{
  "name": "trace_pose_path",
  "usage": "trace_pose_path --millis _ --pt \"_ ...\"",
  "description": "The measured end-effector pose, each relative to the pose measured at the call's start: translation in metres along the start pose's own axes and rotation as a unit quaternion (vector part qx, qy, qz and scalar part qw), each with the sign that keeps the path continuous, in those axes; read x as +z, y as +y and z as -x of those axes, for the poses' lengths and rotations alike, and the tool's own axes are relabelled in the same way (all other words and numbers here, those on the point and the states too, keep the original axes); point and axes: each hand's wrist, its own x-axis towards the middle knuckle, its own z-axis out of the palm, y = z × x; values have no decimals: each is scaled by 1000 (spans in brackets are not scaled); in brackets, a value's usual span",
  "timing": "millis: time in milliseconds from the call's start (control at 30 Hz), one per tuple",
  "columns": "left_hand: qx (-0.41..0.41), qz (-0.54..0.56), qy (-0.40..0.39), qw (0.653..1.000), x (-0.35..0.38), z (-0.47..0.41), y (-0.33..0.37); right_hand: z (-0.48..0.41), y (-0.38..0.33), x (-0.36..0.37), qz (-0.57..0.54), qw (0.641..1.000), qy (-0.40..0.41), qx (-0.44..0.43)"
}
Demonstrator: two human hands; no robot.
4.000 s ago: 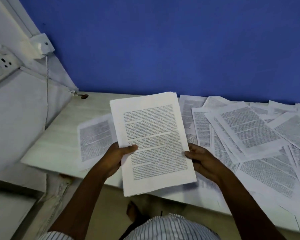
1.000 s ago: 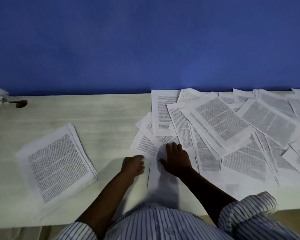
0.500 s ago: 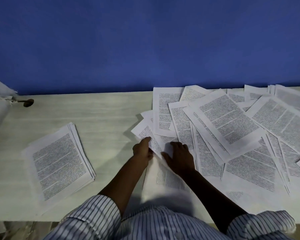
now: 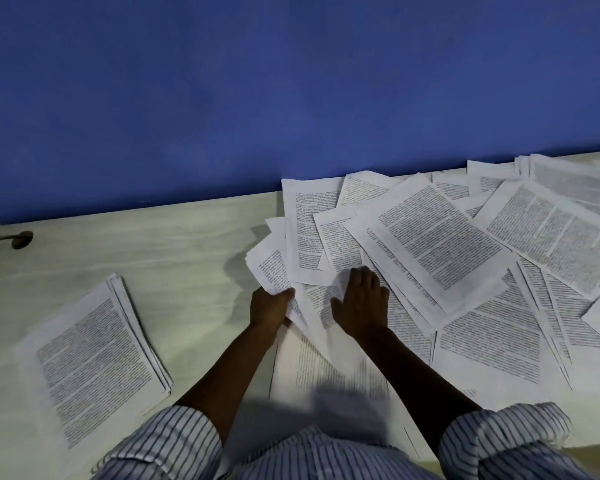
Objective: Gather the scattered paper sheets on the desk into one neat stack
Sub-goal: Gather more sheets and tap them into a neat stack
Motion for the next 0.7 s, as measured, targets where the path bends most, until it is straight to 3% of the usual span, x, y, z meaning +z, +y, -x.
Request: trace_pose_path --millis 133,300,567,633,700 --pt "0 -4 -34 999 -4 -17 11 -12 -5 -2 44 998 -28 19" --pt "-40 103 -50 993 -3 -33 18 -21 -4 -4 56 998 -30 26" --pt "-72 269 -127 952 14 -44 46 -23 0 -6 -78 997 12 19" --pt "-43 204 -141 968 22 -41 54 -24 0 -3 -95 995 31 20" --pt "-11 56 -122 991 31 -34 56 -27 0 0 -97 994 48 19"
